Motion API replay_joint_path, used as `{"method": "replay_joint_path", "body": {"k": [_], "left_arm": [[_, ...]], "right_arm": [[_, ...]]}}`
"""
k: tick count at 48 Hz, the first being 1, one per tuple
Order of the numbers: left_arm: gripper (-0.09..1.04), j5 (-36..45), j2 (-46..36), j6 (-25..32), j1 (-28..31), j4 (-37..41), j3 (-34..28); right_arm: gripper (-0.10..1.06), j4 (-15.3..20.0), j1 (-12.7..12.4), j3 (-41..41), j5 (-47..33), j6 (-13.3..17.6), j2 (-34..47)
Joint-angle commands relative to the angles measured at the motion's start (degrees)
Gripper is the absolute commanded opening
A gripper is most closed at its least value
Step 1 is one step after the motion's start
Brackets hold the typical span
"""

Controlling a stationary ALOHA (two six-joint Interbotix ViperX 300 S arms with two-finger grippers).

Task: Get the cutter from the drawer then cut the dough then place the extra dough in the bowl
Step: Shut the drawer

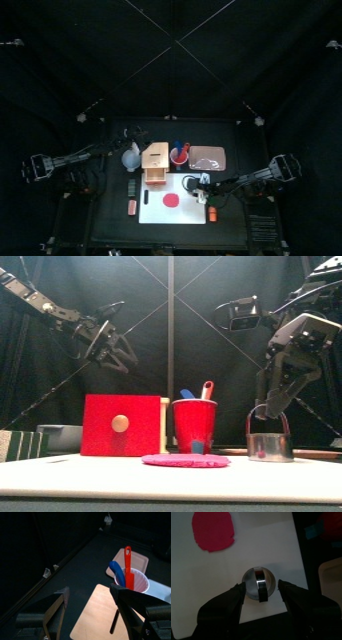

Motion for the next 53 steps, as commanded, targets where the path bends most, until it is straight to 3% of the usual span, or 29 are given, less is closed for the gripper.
{"method": "replay_joint_path", "body": {"k": [1,6,9,15,27,32,43,53], "left_arm": [[0.97,4.13,2.64,0.09,0.88,4.22,-4.75],[0.97,12.22,7.03,0.09,1.76,6.59,-9.58],[0.96,15.21,9.58,0.26,2.29,6.77,-12.22],[0.94,18.28,14.06,1.41,3.43,9.23,-16.17],[0.78,25.14,21.01,5.45,5.71,10.11,-23.2],[0.72,26.72,22.06,7.47,6.15,9.49,-24.79],[0.67,33.75,23.99,16.52,7.12,7.73,-27.42],[0.67,37.71,26.54,27.51,7.47,-2.99,-29.62]], "right_arm": [[0.88,-1.67,-0.26,-3.78,0.0,0.09,-1.05],[0.88,-3.96,-0.79,-8.35,-0.26,-0.18,-0.53],[0.87,-5.27,-2.46,-11.6,-1.23,0.18,0.7],[0.81,-5.54,-3.87,-16.87,-5.01,0.09,3.96],[0.4,-5.45,-4.31,-23.38,-13.01,-0.7,14.06],[0.28,-5.54,-4.31,-26.37,-13.45,-0.88,17.67],[0.27,-5.71,-4.39,-31.55,-13.45,-0.97,24.43],[0.27,-6.06,-5.36,-34.45,-12.83,-1.05,28.48]]}}
